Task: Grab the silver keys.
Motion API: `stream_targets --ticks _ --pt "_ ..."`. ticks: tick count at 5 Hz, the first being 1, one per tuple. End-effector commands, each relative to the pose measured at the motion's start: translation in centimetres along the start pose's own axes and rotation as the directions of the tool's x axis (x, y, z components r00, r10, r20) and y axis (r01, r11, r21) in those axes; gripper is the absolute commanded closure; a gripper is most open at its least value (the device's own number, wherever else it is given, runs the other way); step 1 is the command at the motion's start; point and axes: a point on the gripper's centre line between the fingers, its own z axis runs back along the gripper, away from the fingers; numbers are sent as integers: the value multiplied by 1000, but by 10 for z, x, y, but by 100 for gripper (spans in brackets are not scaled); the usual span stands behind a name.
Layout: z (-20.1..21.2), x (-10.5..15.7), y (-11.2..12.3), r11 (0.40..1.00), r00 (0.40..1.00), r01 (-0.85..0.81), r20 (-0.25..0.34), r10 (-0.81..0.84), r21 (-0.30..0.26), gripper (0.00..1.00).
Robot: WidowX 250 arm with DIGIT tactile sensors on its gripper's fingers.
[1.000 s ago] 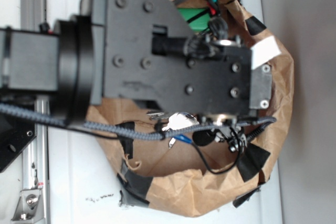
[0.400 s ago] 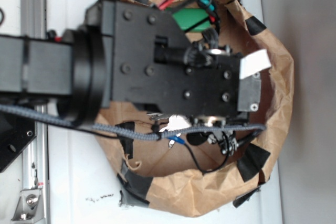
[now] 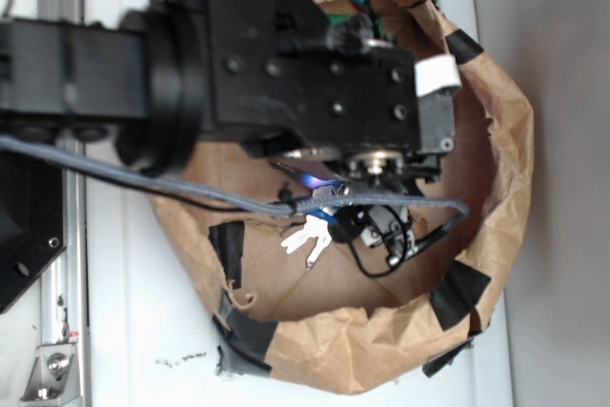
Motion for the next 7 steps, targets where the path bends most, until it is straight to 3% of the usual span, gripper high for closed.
stream_targets --ticks 1,2,4,5,7 --pt "-7 0 -1 998 998 -35 46 37 -53 0" --pt "-10 -5 -11 996 994 -62 84 67 -58 0" --pt "-1 1 -21 976 982 -188 -31 186 -111 0" --pt "-4 3 -27 966 975 -221 -20 220 -135 0" --pt "-23 6 -31 963 965 -244 65 252 -111 0"
